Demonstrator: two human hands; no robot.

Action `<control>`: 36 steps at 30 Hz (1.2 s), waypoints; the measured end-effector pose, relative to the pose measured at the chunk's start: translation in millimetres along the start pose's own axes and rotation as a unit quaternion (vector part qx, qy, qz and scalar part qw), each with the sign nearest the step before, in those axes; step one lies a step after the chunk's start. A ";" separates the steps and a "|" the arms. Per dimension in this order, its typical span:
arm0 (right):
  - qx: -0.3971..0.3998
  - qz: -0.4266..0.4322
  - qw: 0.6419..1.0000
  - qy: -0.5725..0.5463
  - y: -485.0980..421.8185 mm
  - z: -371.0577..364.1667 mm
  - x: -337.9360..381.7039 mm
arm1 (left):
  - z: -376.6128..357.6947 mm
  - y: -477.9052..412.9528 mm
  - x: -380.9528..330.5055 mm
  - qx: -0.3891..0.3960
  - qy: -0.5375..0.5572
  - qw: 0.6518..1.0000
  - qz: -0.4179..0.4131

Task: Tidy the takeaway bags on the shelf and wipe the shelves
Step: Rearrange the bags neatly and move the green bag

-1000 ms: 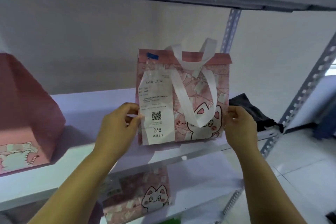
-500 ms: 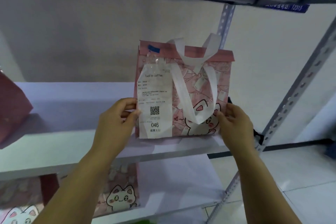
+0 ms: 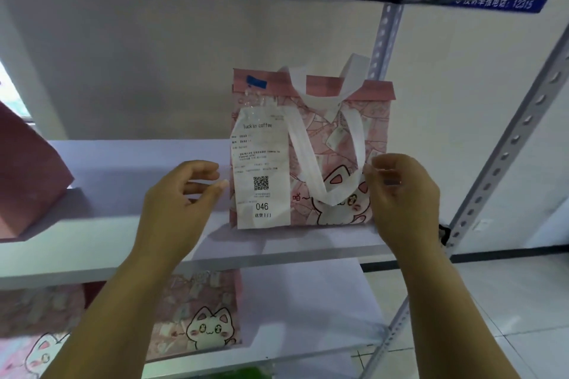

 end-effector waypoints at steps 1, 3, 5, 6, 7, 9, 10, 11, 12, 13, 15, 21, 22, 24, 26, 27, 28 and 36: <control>0.009 0.016 1.000 -0.010 0.3 -2.5 11.2 | 7.2 1.7 -1.7 -0.003 -0.002 1.000 -0.004; 0.034 0.041 0.998 -0.034 2.1 -10.2 33.9 | 25.8 5.6 -1.6 -0.015 -0.008 1.000 -0.007; 0.077 0.060 0.994 -0.049 6.6 -24.1 57.8 | 48.9 10.4 4.3 -0.033 -0.016 0.999 -0.004; 0.102 0.072 0.990 -0.057 10.2 -32.5 71.1 | 61.3 12.6 9.3 -0.043 -0.020 0.999 -0.001; 0.127 0.084 0.986 -0.070 14.7 -41.4 84.7 | 74.0 14.8 15.9 -0.053 -0.022 0.998 0.005; 0.172 0.105 0.974 -0.104 25.5 -60.3 112.7 | 100.6 19.5 32.7 -0.072 -0.021 0.997 0.021; 0.194 0.117 0.968 -0.112 31.6 -71.3 127.3 | 114.9 22.1 41.7 -0.080 -0.020 0.996 0.031; 0.215 0.129 0.961 -0.113 38.1 -82.6 141.8 | 129.2 24.7 50.4 -0.088 -0.020 0.995 0.040; 0.235 0.141 0.955 -0.114 45.0 -94.2 156.3 | 143.9 27.2 57.9 -0.096 -0.026 0.994 0.047; 0.251 0.150 0.949 -0.119 51.7 -106.3 170.1 | 159.0 29.5 64.8 -0.102 -0.034 0.993 0.052; 0.273 0.162 0.939 -0.133 64.4 -130.1 195.0 | 189.7 33.5 77.9 -0.116 -0.039 0.990 0.066; 0.341 0.143 0.920 -0.131 102.2 -215.0 252.9 | 284.6 40.3 112.3 -0.161 -0.055 0.981 0.092; 0.346 0.138 0.919 -0.127 108.1 -228.5 261.7 | 299.8 40.7 119.3 -0.169 -0.054 0.979 0.100; 0.356 0.129 0.919 -0.114 119.7 -254.6 279.0 | 328.3 40.8 131.8 -0.182 -0.059 0.975 0.109; 0.358 0.122 0.921 -0.097 129.5 -279.0 295.6 | 353.7 39.6 141.0 -0.196 -0.071 0.972 0.109; 0.358 0.115 0.922 -0.093 133.6 -290.4 303.0 | 365.2 39.3 145.4 -0.204 -0.077 0.970 0.109; 0.358 0.106 0.923 -0.092 137.0 -301.7 309.8 | 375.6 39.0 150.5 -0.211 -0.081 0.968 0.109; 0.328 0.088 0.939 -0.046 141.7 -362.8 351.7 | 419.6 27.8 190.9 -0.216 -0.096 0.965 0.115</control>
Point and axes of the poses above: each hand's wrist, its own y-axis away from the middle knuckle, its own z-axis out of the back of the hand, x = y × z, the point moved 10 cm from there along -y, towards the middle knuckle, and after that the axes turned 4 degrees about y, right-handed, at the moved point
